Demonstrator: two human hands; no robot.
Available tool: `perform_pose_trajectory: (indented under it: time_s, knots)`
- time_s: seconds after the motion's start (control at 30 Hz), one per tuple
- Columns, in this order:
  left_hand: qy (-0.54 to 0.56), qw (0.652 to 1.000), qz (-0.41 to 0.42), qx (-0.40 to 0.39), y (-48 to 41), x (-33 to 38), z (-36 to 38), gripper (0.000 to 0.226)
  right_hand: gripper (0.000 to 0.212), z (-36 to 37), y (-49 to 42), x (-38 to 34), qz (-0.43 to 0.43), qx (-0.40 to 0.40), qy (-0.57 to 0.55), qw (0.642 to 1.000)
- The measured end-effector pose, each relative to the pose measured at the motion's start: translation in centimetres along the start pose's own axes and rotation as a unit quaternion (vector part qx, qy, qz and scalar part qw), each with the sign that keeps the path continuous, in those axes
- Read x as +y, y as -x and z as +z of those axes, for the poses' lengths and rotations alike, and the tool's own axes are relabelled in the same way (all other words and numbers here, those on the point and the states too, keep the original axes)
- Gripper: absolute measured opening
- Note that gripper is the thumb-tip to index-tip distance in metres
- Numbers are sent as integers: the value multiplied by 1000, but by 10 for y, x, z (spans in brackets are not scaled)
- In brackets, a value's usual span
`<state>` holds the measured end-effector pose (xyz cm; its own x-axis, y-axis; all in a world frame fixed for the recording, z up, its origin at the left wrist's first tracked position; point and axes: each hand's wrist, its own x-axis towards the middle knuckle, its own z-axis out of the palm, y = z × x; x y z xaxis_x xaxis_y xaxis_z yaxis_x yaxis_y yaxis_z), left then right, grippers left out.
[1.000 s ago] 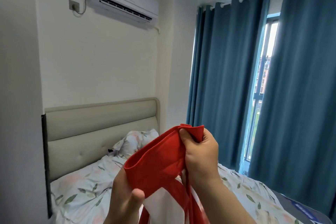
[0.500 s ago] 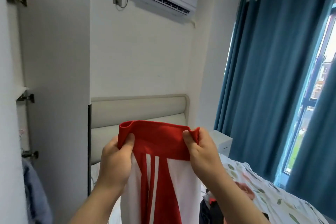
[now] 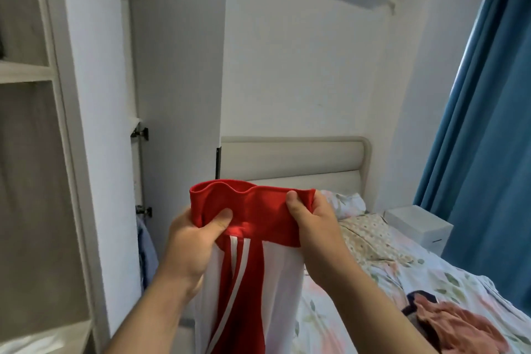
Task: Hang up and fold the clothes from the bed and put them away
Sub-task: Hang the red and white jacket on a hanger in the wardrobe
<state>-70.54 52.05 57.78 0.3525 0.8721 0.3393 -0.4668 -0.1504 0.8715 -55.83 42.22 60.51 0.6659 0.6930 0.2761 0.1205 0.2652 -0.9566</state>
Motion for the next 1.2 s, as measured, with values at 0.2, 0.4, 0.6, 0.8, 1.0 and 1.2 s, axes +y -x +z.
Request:
perform_pose_trajectory:
  time_s: [0.2,0.4,0.6,0.8,1.0,1.2]
  knots:
    - [7,998,-25,62,-18,-14,-21,30,17,52,-38,28,57,-59,-143,986]
    - [-188,977,-99,-10,-51,-48,-32,83,21,89,-88,59,94,-133,-174,971]
    - [-185,978,-73,66,-104,-88,-32,52,20,106,-158,85,12,-138,-101,985]
    - [-153,981,-68,100,-152,-118,-44,47,10,126,-216,132,14,-192,-75,978]
    - [-99,979,-66,164,-203,-142,-77,56,26,166,-247,179,89,-274,-143,947]
    - [-78,974,-62,203,-250,-165,-117,62,18,203,-279,202,63,-213,-79,972]
